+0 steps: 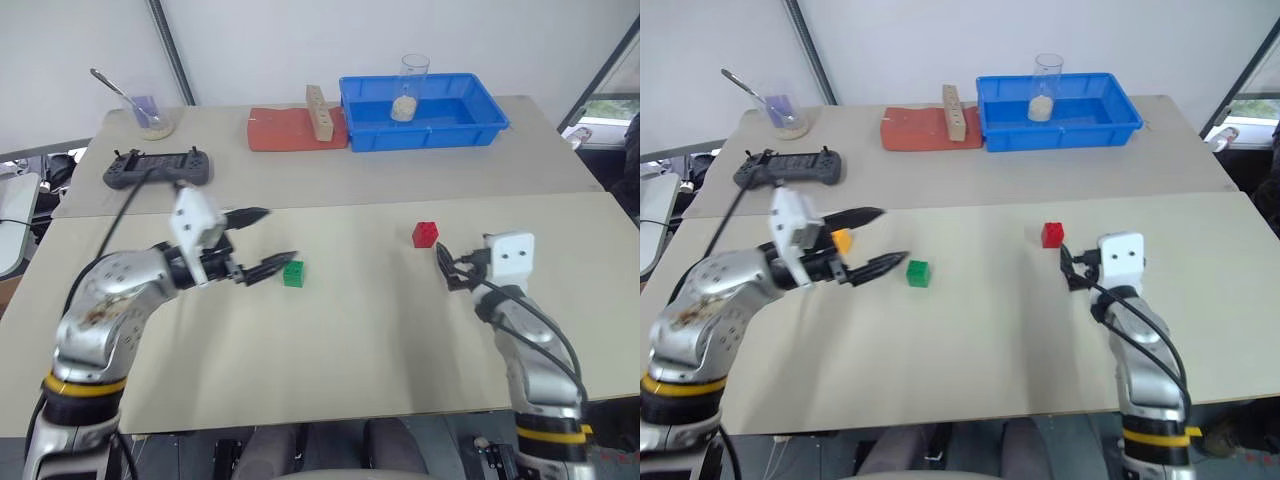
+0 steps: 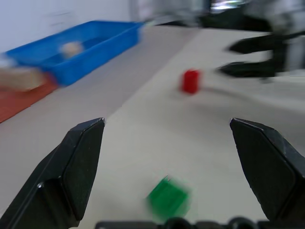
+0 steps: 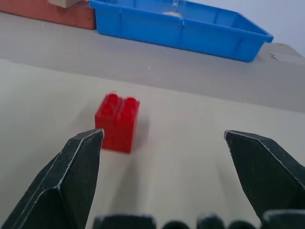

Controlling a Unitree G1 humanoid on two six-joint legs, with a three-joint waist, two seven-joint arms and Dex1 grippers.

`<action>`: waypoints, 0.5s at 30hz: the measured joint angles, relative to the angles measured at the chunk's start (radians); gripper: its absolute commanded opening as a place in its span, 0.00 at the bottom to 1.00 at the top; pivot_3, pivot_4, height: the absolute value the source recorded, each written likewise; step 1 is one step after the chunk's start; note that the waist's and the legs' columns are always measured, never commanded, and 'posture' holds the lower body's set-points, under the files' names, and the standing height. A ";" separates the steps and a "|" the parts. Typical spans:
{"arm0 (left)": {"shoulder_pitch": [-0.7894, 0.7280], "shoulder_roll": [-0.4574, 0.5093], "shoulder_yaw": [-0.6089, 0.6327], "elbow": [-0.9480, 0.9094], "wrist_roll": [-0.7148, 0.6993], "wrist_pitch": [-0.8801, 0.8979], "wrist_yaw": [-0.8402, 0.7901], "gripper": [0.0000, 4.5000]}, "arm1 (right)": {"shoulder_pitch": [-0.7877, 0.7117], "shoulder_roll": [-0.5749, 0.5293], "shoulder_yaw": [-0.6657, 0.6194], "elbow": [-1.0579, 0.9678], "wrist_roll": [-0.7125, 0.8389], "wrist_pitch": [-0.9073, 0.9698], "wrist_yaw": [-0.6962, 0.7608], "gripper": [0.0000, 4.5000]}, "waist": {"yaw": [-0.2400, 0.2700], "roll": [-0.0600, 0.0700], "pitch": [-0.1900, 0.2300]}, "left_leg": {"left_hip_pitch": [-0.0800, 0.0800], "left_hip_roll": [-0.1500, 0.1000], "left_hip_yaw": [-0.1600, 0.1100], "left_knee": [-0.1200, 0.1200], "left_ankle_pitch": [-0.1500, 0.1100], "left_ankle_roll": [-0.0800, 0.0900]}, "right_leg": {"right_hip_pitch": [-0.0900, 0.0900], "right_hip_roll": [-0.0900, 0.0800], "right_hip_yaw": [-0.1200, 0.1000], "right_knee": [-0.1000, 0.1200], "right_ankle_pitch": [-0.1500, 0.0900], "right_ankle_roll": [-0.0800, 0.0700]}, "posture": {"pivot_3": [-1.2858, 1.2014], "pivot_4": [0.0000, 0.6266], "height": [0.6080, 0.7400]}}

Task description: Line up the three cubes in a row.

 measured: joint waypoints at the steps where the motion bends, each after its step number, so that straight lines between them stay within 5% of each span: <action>1: -0.039 -0.001 -0.029 0.018 0.001 0.002 -0.028 0.99 | -0.025 0.008 0.008 0.028 -0.005 0.004 -0.008 1.00 | -0.003 0.000 0.000 | 0.000 0.000 0.000 0.000 0.000 0.000 | 0.001 0.001 0.000 0.001 0.000 0.000 | 0.52 0.24 1.00; 6: -0.172 -0.014 -0.098 0.119 0.007 -0.005 -0.121 0.99 | -0.102 0.064 0.043 0.146 -0.016 0.013 -0.035 1.00 | -0.021 0.000 0.000 | -0.001 0.001 0.000 -0.003 0.001 -0.001 | -0.001 0.002 0.001 0.001 0.000 0.000 | 0.52 0.24 1.00; 15: -0.188 -0.028 -0.115 0.153 0.025 -0.015 -0.152 0.99 | -0.177 0.144 0.072 0.280 -0.020 -0.009 -0.073 1.00 | -0.024 0.000 0.000 | -0.001 0.001 0.000 -0.004 0.001 -0.002 | -0.001 0.002 0.002 0.001 0.000 0.000 | 0.52 0.24 1.00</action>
